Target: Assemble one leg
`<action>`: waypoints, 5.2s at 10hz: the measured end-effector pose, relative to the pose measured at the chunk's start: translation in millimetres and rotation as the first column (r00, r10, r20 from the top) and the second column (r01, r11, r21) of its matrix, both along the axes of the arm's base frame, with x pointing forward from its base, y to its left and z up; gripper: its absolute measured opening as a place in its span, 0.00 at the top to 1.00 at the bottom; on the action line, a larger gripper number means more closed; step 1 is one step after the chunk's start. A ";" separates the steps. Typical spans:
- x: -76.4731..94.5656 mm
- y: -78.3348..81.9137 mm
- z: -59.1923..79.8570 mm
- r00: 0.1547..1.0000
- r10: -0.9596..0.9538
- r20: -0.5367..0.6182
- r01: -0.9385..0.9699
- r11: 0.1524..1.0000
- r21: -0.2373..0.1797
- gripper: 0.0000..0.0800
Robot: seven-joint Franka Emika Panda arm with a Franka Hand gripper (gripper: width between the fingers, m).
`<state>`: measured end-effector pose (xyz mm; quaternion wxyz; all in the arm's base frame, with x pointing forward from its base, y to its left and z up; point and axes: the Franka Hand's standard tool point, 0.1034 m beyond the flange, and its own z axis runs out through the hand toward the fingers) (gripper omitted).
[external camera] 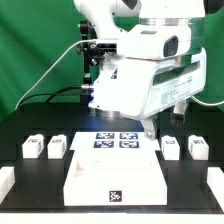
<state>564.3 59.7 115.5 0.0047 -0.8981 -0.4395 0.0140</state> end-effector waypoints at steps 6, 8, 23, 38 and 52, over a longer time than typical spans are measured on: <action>0.0 0.0 0.0 1.000 0.000 0.000 0.000 1.000 0.000 0.19; 0.0 0.0 0.0 1.000 0.000 0.000 0.000 1.000 0.000 0.19; -133.6 -79.4 -92.8 0.669 0.743 -0.011 -0.741 0.668 0.069 0.19; -134.0 -80.3 -99.8 0.716 0.698 -0.017 -0.696 0.715 0.072 0.93; -67.7 4.7 -99.6 0.803 0.596 -0.003 -0.594 0.800 0.089 0.62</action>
Offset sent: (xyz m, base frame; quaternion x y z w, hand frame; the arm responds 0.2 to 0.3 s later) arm 0.0000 0.0000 0.0000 0.0000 0.0000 0.0000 1.0000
